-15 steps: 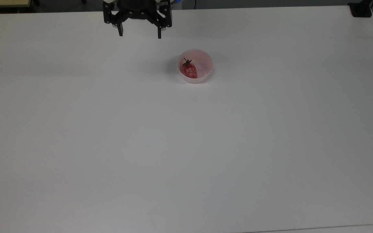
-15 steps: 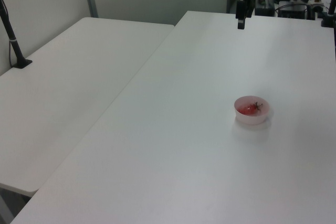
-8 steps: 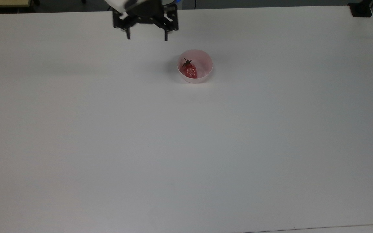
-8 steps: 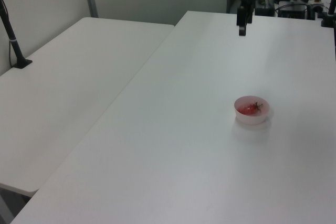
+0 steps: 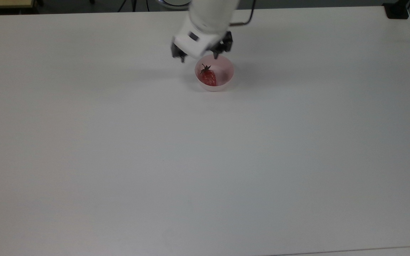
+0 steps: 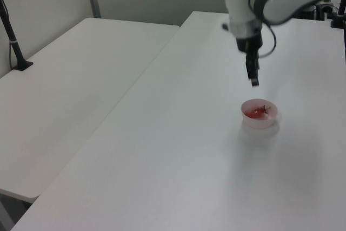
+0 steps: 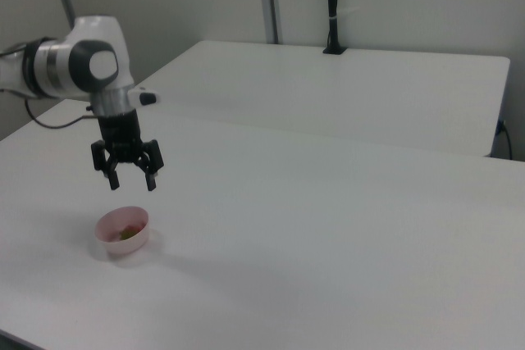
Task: Pick up strawberry from bowl
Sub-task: 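Move the open gripper over the pink bowl and lower it inside, then close the gripper on the red strawberry inside the bowl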
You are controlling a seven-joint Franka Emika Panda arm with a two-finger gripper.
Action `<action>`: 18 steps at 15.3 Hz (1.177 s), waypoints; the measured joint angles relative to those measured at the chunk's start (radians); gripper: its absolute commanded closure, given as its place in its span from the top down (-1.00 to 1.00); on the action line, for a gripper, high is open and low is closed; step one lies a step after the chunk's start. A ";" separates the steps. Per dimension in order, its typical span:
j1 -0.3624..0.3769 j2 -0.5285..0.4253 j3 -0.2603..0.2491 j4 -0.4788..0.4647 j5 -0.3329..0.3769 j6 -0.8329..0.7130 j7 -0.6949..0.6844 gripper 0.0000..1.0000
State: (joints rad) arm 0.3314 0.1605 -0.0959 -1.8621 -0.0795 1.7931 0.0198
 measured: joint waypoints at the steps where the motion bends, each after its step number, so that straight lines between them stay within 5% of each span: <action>1: 0.020 0.019 0.001 -0.020 -0.007 0.038 -0.022 0.53; 8: 0.050 0.069 0.000 -0.095 -0.053 0.088 -0.233 0.53; 15: 0.081 0.081 0.001 -0.168 -0.073 0.172 -0.254 0.56; 18: 0.086 0.086 0.001 -0.169 -0.091 0.173 -0.254 0.73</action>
State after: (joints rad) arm 0.4177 0.2462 -0.0952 -2.0308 -0.1708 1.9664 -0.2343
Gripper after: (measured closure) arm 0.220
